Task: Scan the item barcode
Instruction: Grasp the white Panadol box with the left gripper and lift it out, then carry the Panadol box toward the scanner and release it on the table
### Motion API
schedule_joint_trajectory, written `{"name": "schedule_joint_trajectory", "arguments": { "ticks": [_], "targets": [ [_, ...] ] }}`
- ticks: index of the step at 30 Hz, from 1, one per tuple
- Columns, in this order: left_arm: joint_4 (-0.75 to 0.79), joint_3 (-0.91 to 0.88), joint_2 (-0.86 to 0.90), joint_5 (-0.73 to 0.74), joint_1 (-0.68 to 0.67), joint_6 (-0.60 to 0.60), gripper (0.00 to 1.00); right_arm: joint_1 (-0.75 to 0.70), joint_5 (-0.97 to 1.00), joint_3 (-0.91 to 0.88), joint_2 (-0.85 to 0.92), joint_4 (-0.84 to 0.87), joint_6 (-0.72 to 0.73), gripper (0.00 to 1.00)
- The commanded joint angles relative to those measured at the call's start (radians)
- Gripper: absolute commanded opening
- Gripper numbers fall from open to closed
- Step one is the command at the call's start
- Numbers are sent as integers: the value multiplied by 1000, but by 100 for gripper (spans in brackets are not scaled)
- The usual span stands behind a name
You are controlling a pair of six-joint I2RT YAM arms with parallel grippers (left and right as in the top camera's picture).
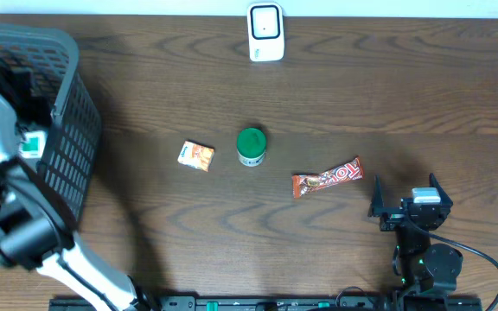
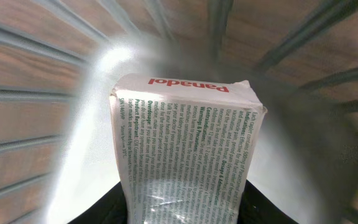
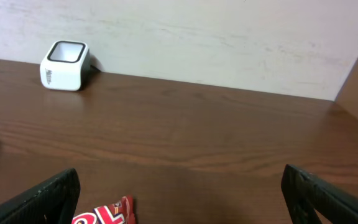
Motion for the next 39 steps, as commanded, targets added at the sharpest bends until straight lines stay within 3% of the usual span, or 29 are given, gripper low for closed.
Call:
{"name": "schedule_joint_trajectory", "arguments": {
  "ticks": [1, 5, 11, 19, 30, 39],
  "targets": [
    [-2, 20, -174, -7, 4, -66, 43, 9, 2, -1, 0, -4, -11, 99],
    [-25, 20, -342, 133, 1, -152, 44, 9, 2, -1, 0, -4, -11, 99],
    [-44, 20, -525, 197, -64, -282, 44, 9, 2, -1, 0, -4, -11, 99],
    [-51, 20, -649, 236, -364, -402, 44, 9, 2, -1, 0, -4, -11, 99],
    [-89, 18, -454, 232, -858, -439, 44, 9, 2, -1, 0, -4, -11, 99],
    [-71, 18, -201, 232, -1136, -446, 44, 9, 2, -1, 0, -4, -11, 99]
  ]
}}
